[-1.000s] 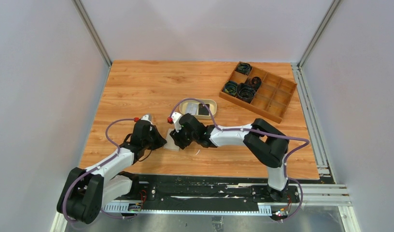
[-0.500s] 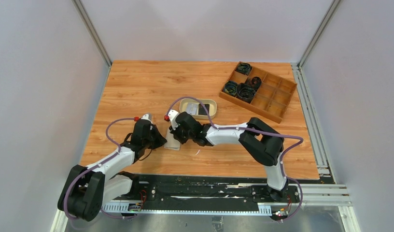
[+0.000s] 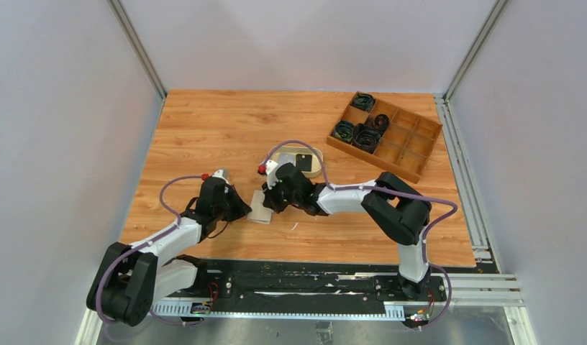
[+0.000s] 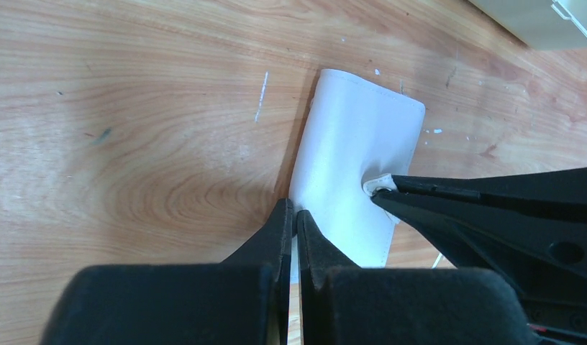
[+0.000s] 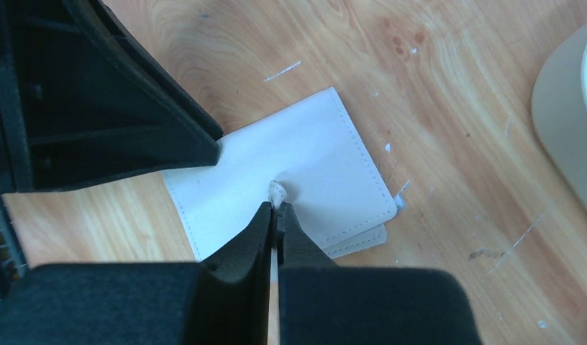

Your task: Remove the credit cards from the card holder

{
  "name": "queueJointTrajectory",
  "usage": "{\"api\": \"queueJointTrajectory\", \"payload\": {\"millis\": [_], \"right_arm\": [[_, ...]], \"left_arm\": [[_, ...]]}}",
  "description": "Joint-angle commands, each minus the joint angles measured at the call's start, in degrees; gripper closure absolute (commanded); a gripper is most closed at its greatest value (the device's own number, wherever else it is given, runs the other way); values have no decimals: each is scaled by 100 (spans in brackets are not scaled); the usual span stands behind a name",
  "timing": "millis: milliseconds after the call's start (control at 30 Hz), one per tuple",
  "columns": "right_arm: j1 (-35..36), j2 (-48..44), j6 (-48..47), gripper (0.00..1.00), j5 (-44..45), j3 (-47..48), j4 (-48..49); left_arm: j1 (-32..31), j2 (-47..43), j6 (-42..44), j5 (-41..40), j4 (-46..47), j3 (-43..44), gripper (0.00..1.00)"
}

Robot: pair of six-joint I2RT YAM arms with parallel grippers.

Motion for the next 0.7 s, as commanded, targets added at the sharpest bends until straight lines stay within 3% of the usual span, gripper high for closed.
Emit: {"api": "queueJointTrajectory", "payload": {"millis": [0,133,367,533,567,667], "right_arm": [[-377,-203,694,100,-808,-508,605],[-690,-247,1306,100,-1366,-922,1542],[-1456,148,3141,100,-2776,-1745,4402],[-1636,353,3355,100,-2956,-1876,4809],[-1634,326,3334,100,-2947,-1901,4775],[-1639,212,3146,100,-2867,-2000,4520]], "left_arm": [[-61,87,-29,87,-164,-137,100],[-61,58,-45,88,-164,-187,100],[-61,-4,-60,57,-180,-259,100],[-61,-107,-75,13,-262,-244,100],[-61,-155,-69,-38,-276,-220,98],[-61,-428,47,-100,-820,-66,67]]}}
